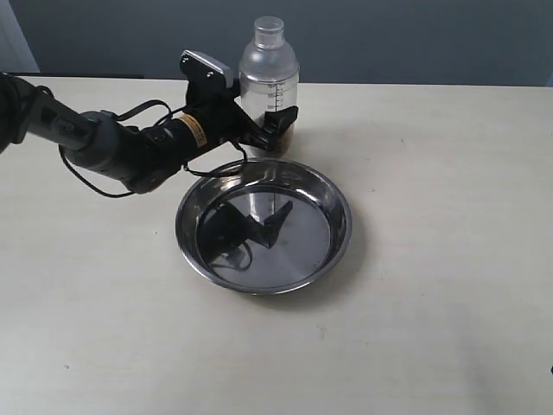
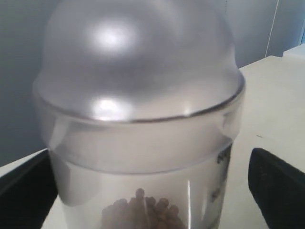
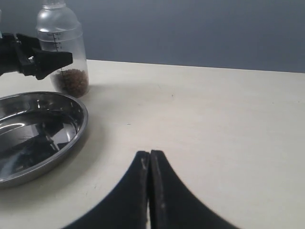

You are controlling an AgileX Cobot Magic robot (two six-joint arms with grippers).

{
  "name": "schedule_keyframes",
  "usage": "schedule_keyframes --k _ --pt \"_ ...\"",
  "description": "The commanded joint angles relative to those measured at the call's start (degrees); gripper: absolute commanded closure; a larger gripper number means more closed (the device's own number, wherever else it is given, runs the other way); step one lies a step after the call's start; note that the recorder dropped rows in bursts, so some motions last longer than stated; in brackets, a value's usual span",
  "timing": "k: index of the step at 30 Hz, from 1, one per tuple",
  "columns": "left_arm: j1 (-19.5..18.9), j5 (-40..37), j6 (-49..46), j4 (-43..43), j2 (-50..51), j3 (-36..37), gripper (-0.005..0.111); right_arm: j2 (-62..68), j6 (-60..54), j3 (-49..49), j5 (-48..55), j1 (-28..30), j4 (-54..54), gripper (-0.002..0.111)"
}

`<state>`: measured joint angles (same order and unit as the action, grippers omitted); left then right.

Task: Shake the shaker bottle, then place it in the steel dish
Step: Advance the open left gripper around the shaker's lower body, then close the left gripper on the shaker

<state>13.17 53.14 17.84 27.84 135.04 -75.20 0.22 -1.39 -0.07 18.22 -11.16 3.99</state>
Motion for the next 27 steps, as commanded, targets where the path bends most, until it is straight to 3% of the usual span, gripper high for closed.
schedule_keyframes --k 1,12,27 --pt "1.40 -0.89 0.34 -0.35 2.09 -2.52 0.002 -0.22 -0.10 0.07 -0.75 -0.23 -0.26 0.109" --pt "1.77 2.73 0.09 -3.15 3.91 -3.89 0.002 -0.22 -0.10 0.07 -0.75 -0.23 -0.26 0.109" --pt "1.77 -2.29 3.13 -3.39 4.90 -8.65 0.002 -0.22 -0.10 0.07 -0.75 -0.23 -0.26 0.109"
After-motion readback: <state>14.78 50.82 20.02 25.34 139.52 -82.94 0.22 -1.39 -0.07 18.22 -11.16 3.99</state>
